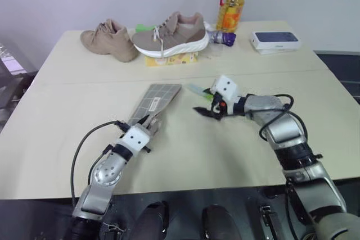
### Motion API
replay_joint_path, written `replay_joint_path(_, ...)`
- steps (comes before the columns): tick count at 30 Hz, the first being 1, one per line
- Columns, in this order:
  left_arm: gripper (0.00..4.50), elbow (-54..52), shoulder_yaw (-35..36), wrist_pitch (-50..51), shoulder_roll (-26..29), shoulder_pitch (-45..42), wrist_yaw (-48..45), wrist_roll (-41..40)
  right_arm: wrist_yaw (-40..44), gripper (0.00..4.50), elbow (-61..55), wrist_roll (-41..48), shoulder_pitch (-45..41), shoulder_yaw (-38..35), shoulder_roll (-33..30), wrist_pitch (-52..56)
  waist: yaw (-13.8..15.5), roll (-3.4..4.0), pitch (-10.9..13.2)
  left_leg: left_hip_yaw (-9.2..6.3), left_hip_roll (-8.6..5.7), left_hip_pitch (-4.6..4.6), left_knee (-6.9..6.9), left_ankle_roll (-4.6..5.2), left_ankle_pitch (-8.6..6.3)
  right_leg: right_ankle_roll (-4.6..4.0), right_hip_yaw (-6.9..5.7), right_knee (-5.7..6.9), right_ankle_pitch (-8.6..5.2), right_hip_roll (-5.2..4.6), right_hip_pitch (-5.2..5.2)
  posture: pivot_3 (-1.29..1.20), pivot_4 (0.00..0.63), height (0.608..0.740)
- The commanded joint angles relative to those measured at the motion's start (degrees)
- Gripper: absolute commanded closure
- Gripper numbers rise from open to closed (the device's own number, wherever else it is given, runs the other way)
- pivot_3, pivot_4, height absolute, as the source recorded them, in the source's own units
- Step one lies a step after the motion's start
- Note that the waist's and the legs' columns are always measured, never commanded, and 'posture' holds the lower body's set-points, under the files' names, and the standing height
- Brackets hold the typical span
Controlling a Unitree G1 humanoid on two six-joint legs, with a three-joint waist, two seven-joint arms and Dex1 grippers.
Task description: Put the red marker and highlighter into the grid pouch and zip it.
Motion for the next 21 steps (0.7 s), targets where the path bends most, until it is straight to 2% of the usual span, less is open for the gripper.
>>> replay_joint_path(1, 4.50, -2.27, 1.86, -1.65, 1.61, 0.61, -1.94, -2.60, -5.93, 0.55, 11.10, -1.94, -5.04, -2.30, 2.63, -4.24, 0.03, 0.00, 0.00, 0.01, 0.00, 0.00, 0.01, 0.00, 0.00, 0.00, 0.00, 0.00, 0.00, 0.00, 0.00, 0.00, 0.150, 0.739)
replay_joint_path(7, 4.50, -1.90, 2.42, -2.37, 2.13, 0.42, -1.71, -2.55, -5.07, 0.55, 25.43, -1.17, -9.80, -3.85, 5.86, -6.92, 0.11, 0.01, 0.01, 0.01, -0.02, -0.02, 0.01, 0.00, 0.00, 0.00, 0.00, -0.02, 0.00, -0.01, 0.02, 0.00, 0.150, 0.739)
replay_joint_path(10, 4.50, -2.01, 2.39, -2.31, 1.92, 0.43, -1.21, -2.16, -4.89, 1.38, 27.95, -1.29, -10.52, -4.35, 6.09, -7.75, -0.01, 0.01, 0.01, 0.02, -0.02, -0.03, 0.02, 0.00, 0.00, 0.00, 0.00, -0.03, 0.00, -0.01, 0.01, 0.00, 0.150, 0.739)
replay_joint_path(12, 4.50, -2.08, 2.36, -1.82, 1.54, 0.62, -0.75, -2.11, -4.45, 2.27, 27.85, -1.35, -10.33, -4.65, 5.93, -8.83, 0.00, 0.02, 0.01, 0.01, -0.01, -0.03, 0.02, 0.00, 0.00, 0.00, 0.00, -0.02, 0.00, 0.00, 0.00, 0.00, 0.150, 0.739)
replay_joint_path(14, 4.50, -1.95, 2.32, -0.77, 1.10, 0.74, -0.37, -2.06, -3.67, 3.37, 26.11, -1.24, -9.49, -4.76, 5.45, -9.43, 0.00, 0.02, 0.01, 0.02, -0.01, -0.04, 0.01, 0.00, 0.00, 0.00, 0.00, -0.02, 0.00, 0.00, -0.01, 0.00, 0.150, 0.739)
replay_joint_path(15, 4.50, -1.68, 2.29, -0.54, 0.85, 0.67, -0.02, -1.84, -3.44, 3.63, 24.78, -1.53, -8.86, -4.51, 5.06, -9.84, 0.03, 0.02, 0.01, 0.02, -0.01, -0.04, 0.02, 0.00, 0.00, 0.00, 0.00, -0.03, 0.00, 0.00, -0.01, 0.00, 0.150, 0.739)
replay_joint_path(21, 4.50, 1.69, 2.96, -1.99, -1.67, -2.95, 0.41, -4.74, 1.31, 3.59, 8.03, -3.21, -1.32, -3.44, -1.78, -14.23, 0.40, 0.04, 0.02, 0.01, -0.03, -0.12, 0.05, 0.00, 0.00, 0.01, -0.01, -0.03, 0.00, -0.01, -0.04, 0.00, 0.150, 0.739)
